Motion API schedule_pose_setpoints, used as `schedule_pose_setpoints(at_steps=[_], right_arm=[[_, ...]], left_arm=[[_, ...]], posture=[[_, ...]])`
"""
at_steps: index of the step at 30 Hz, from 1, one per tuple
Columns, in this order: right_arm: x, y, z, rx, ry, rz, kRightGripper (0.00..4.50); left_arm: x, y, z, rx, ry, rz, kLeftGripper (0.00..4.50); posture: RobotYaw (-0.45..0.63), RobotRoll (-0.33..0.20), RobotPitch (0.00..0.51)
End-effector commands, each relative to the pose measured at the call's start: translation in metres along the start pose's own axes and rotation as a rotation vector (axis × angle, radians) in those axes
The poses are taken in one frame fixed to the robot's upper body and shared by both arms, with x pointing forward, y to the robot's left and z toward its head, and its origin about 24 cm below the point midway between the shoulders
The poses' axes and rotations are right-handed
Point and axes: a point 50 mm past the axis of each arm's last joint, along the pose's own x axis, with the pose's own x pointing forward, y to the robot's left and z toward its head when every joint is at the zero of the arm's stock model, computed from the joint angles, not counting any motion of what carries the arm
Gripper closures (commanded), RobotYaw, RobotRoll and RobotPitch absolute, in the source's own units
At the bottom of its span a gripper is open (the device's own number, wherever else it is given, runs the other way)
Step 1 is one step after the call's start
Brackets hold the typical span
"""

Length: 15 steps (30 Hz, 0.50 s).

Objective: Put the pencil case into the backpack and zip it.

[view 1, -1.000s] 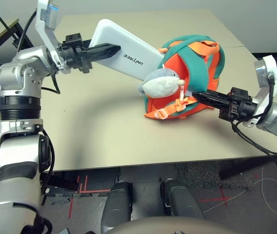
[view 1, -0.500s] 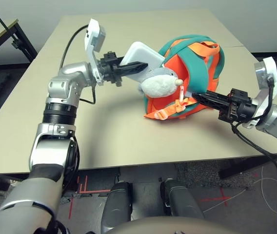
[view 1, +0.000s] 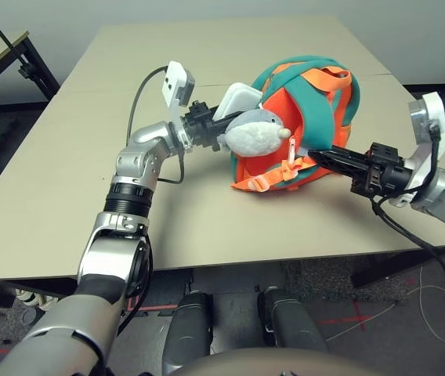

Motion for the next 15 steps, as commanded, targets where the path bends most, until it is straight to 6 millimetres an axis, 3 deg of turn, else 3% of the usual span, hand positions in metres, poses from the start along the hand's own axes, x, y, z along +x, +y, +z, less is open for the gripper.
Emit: schedule_pose_setpoints(at_steps=[1, 10, 15], right_arm=[[0.006, 0.005, 0.004, -0.027, -0.025, 0.066, 4.5], [0.011, 0.001, 0.003, -0.025, -0.018, 0.091, 4.5], [0.013, 0.001, 0.002, -0.023, -0.017, 0.097, 4.5]], left_arm=[[-0.012, 0.0, 0.009, 0.002, 0.012, 0.004, 0.15], [-0.044, -0.002, 0.034, 0.081, 0.044, 0.052, 0.03], [-0.056, -0.008, 0.037, 0.086, 0.055, 0.065, 0.03]], posture=[[-0.14, 0.0, 0.058], [-0.11, 0.0, 0.058], [-0.1, 0.0, 0.061]])
